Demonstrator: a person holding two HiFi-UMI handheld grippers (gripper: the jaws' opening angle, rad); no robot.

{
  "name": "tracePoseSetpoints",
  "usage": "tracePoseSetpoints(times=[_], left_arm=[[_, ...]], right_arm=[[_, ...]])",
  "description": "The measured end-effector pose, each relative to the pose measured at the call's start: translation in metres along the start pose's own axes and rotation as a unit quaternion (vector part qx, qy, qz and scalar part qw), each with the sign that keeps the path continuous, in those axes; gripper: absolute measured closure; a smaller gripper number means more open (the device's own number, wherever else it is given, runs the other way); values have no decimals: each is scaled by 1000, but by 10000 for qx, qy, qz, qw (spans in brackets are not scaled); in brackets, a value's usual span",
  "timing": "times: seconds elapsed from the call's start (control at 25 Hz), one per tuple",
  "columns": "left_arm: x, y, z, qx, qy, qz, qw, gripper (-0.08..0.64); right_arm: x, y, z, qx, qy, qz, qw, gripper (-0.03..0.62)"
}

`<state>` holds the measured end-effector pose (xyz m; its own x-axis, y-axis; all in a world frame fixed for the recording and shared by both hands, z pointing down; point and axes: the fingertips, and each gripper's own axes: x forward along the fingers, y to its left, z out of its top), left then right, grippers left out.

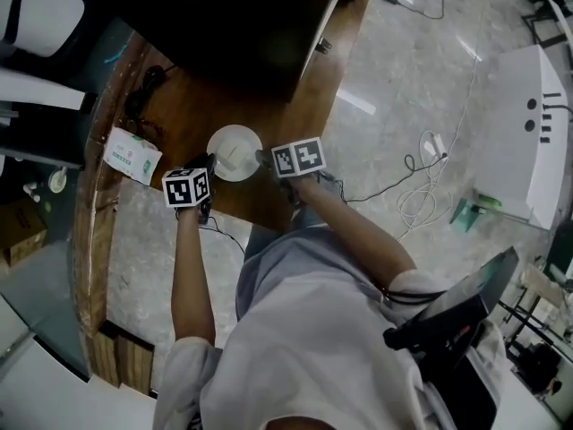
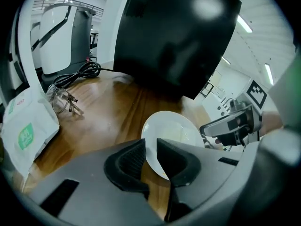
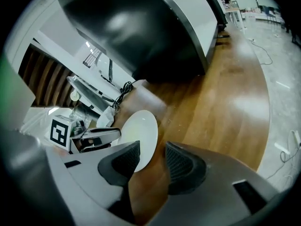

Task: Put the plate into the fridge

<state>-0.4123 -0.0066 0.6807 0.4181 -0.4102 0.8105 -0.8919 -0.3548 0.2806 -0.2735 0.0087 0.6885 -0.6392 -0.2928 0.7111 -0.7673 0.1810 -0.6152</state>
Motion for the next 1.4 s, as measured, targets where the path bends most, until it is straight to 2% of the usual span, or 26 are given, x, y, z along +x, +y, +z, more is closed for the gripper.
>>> tracePoseSetpoints(times=[0.08, 0.16, 0.32, 0.4, 0.52, 0.68, 1.0, 1.12, 1.4], left_arm=[[3, 1, 3, -21, -15, 10, 10000, 483], [4, 5, 3, -81, -44, 25, 10000, 499], [6, 10, 3, -47, -71, 88, 9999, 520], [9, 12, 4, -36, -81, 86, 9999, 521], [13, 18, 6, -89, -125, 62, 9999, 522], [13, 19, 8, -124, -198, 55, 9997, 525], [12, 22, 6, -279, -371, 128, 9988, 524], [12, 22, 7, -304, -465, 148, 9983, 525], [11, 8, 2, -219, -582, 183, 9979, 523]], right_arm=[[4, -4, -1, 119, 66, 26, 9999, 419], [9, -4, -1, 380, 67, 162, 9991, 459], [17, 7, -4, 891, 210, 733, 9931, 471], [23, 12, -6, 969, 297, 946, 9903, 474], [34, 17, -8, 971, 377, 1058, 9889, 490], [37, 22, -11, 1029, 370, 1183, 9869, 543], [32, 31, -5, 1723, 119, 1896, 9666, 554], [32, 29, -4, 1838, 81, 1938, 9636, 554], [29, 16, -12, 1735, 51, 1718, 9697, 565]])
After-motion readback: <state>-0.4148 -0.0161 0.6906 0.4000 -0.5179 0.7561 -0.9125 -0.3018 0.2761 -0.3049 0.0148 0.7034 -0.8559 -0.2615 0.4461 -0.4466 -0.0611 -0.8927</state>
